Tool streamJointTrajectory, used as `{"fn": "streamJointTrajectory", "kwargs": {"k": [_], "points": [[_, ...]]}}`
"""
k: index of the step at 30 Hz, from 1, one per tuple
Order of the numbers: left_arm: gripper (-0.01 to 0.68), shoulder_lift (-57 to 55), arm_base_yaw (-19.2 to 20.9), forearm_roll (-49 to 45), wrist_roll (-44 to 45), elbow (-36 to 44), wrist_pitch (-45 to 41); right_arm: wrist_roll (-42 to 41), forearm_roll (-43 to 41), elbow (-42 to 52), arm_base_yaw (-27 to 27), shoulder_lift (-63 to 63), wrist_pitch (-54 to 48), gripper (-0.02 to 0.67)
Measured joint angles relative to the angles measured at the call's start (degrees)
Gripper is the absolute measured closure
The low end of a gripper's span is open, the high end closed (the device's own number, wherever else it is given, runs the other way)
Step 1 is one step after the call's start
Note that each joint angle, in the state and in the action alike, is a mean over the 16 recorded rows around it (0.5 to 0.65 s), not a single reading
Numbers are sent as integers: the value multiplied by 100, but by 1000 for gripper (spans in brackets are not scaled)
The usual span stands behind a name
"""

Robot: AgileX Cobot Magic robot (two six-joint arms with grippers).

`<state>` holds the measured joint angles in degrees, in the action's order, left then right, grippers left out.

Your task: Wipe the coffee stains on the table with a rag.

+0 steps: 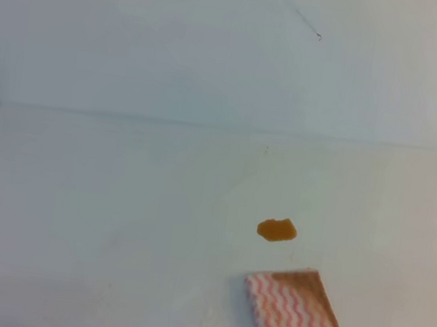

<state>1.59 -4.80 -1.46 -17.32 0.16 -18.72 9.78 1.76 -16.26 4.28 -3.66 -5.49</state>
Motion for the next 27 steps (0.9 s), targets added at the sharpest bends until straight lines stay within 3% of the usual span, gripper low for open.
{"fn": "streamJointTrajectory", "kwargs": {"k": [6,11,19,27], "points": [[674,0,0,0,-2,16,0,-1137,690,-1112,0,-1107,-2313,652],[674,0,0,0,0,0,0,-2658,1675,-1676,-2,-2524,-3350,652],[674,-20,1,0,0,-16,0,-5024,3078,-2064,-354,-5032,-3143,651],[674,-30,1,0,0,16,6,-5987,3448,-2422,-1588,-7143,-2194,646]]}}
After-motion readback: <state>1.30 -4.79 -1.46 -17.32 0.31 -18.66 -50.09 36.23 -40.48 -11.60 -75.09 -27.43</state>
